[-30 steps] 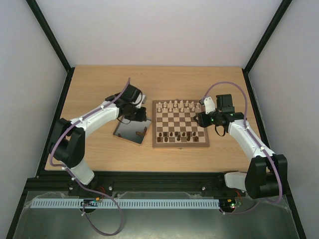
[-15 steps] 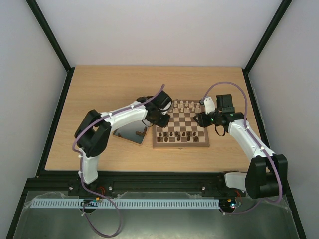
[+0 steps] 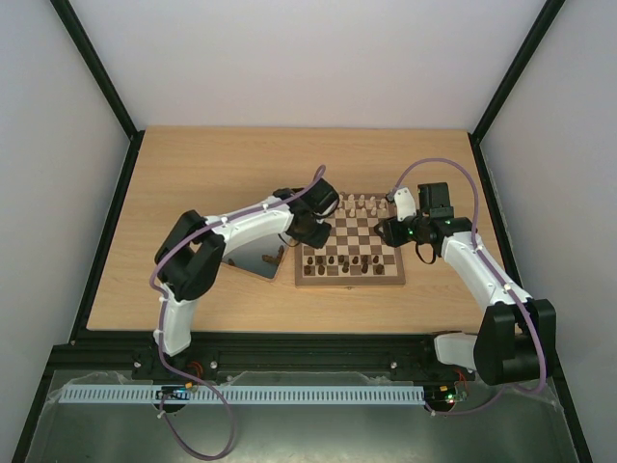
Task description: Set up the chess pieces on the board
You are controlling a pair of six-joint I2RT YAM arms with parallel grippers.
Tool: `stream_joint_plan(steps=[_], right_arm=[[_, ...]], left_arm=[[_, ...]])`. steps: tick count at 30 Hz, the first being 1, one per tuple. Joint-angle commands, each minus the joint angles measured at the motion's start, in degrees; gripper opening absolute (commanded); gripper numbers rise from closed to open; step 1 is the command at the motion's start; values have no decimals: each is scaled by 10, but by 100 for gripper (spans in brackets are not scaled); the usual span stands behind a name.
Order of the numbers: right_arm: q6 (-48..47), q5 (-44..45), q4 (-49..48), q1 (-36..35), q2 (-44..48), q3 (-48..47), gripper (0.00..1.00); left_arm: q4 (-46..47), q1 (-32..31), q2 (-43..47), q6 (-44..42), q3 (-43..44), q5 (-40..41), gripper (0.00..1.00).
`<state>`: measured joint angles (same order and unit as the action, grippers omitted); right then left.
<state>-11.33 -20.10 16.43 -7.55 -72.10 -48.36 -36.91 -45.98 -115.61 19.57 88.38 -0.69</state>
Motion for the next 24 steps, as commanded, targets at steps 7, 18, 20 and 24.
stream_joint_plan(steps=[7, 18, 20, 24], right_arm=[[-16, -32, 38, 1, 7, -32, 47], [-82, 8, 107, -115, -78, -121, 47], [-83, 20, 117, -144, -107, -140, 47], [-82, 52, 137, -199, -171, -187, 48]], left_arm=[[-34, 6, 66, -13, 5, 45, 37], [97, 46, 341, -52, -199, 84, 99], [89, 46, 360, -53, -213, 121, 99], [89, 48, 386, -43, -251, 198, 99]])
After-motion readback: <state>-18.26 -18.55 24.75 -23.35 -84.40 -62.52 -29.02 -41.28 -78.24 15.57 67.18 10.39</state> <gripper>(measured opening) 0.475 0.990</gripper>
